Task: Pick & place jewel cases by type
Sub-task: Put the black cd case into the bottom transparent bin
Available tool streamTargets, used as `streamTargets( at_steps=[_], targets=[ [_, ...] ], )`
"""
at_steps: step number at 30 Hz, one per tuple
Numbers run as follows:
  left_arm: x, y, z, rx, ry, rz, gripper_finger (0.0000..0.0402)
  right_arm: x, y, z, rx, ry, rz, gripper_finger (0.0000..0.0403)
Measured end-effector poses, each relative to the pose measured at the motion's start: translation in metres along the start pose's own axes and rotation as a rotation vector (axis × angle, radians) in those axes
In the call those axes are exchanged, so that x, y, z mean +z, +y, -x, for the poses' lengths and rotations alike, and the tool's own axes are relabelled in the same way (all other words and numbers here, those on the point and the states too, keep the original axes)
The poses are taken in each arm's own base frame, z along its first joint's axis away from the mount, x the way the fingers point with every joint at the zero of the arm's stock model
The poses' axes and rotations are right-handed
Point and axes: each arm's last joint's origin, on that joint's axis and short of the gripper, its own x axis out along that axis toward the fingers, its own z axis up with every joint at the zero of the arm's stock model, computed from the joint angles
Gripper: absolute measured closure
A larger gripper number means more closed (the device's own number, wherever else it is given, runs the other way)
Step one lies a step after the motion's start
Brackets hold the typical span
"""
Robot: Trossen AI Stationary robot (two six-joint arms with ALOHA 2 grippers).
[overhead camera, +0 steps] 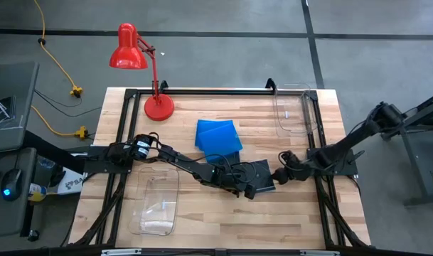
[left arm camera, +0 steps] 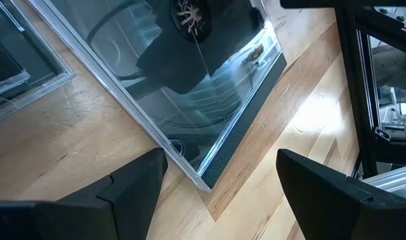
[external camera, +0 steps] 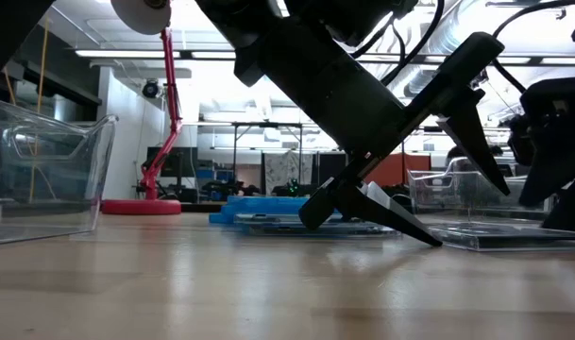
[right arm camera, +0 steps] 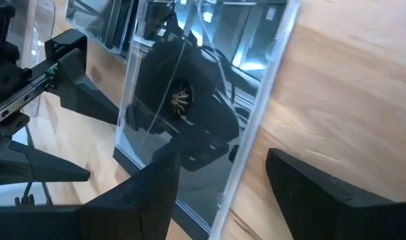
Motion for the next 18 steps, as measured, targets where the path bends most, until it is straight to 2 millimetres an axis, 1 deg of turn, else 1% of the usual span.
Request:
streamTargets(
  at_steps=[8,18],
  targets=[
    [0.0,0.0001,0.0,0.0,-0.001,-0.001,0.011,-0.0027,0.0018,-0.0105,0.008,-0.018,-0.001,0.0176],
    [0.0001,-0.0001,0.0002,0.0,0.0,-0.008,0.011,-0.0009,0.0099,-0.0111,0.108,-0.087,0.043,0.0176]
  ],
)
